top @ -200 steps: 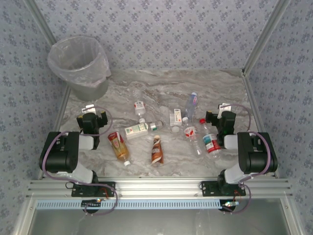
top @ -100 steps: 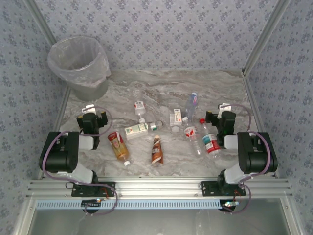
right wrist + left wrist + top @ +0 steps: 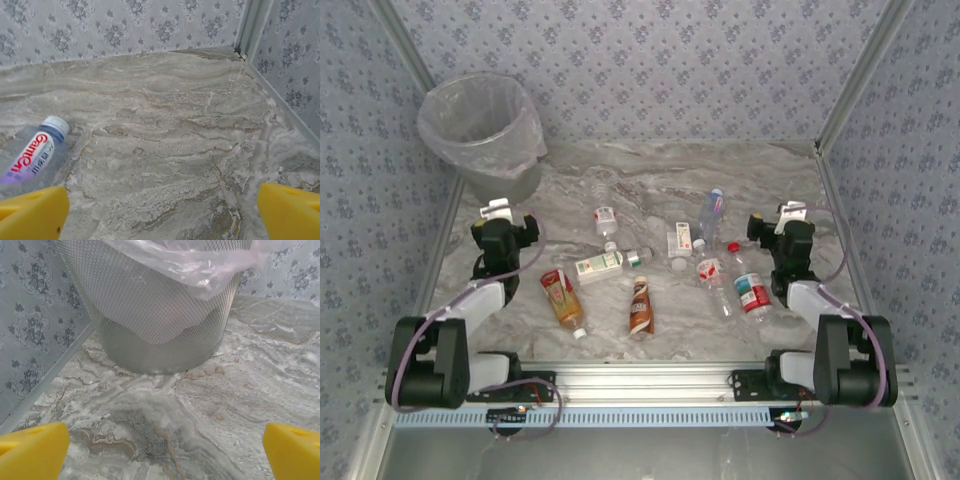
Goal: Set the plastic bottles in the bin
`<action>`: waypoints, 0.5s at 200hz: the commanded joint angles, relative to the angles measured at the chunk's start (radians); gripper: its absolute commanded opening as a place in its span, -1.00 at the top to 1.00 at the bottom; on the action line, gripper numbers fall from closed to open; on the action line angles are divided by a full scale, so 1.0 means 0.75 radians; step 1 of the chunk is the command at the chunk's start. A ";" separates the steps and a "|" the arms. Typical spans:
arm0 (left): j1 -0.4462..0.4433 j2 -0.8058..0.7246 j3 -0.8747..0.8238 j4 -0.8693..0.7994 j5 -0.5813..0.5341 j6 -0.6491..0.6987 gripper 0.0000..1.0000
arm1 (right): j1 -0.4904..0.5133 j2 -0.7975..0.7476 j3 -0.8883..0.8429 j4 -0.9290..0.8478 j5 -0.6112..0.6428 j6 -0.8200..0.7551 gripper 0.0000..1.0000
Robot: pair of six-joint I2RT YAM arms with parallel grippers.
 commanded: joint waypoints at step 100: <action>-0.440 0.240 0.681 -0.936 0.084 -0.617 -0.98 | 0.014 -0.134 0.263 -0.661 0.050 0.636 -0.98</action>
